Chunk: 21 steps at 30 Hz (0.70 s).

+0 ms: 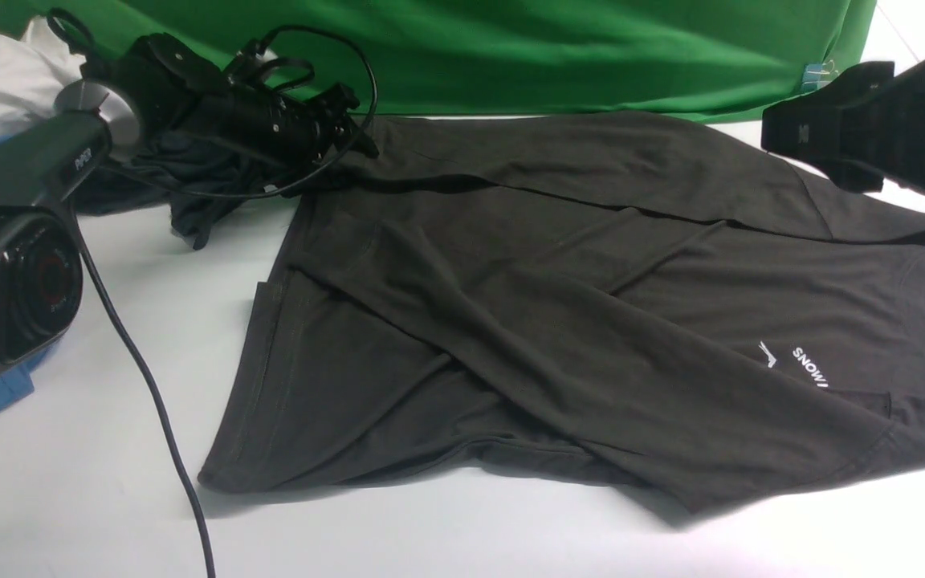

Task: Fold a long-sleeved shirt on a white desktop.
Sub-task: 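Grab the top left corner of the dark shirt with the left gripper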

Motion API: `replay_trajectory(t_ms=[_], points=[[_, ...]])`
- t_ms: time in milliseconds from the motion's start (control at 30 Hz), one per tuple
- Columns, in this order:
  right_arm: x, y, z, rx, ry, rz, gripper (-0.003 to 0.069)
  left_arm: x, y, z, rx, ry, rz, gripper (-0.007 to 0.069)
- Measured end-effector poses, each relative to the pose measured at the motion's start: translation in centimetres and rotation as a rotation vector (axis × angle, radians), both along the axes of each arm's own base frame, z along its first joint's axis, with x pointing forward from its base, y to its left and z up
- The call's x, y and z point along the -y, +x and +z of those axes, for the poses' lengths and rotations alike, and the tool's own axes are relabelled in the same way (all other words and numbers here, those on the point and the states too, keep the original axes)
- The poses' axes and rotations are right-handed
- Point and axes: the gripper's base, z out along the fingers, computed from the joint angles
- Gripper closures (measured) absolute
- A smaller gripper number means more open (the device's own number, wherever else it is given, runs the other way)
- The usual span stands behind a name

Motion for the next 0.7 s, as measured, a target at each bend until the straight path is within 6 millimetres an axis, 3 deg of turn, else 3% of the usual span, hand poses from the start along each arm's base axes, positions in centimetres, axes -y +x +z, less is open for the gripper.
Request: replay_trajectory(t_ms=[233,367,567,700], points=[[0.0,0.0,0.0,0.0,0.0,0.0,0.0417,-0.4,0.6,-0.7,0.038,-0.002,0.058,0.0155],[0.0,0.0,0.0,-0.001,0.0,0.0,0.0417,-0.7,0.7,-0.9,0.036,-0.022,0.073,0.0223],[0.0,0.0,-0.1,-0.004,-0.012,0.008,0.0417,-0.9,1.0,-1.1,0.07,-0.014,0.076,0.0442],[0.0,-0.1,-0.2,-0.017,-0.022,0.015,0.0417,-0.8,1.0,-1.5,0.072,-0.015,0.073,0.0536]])
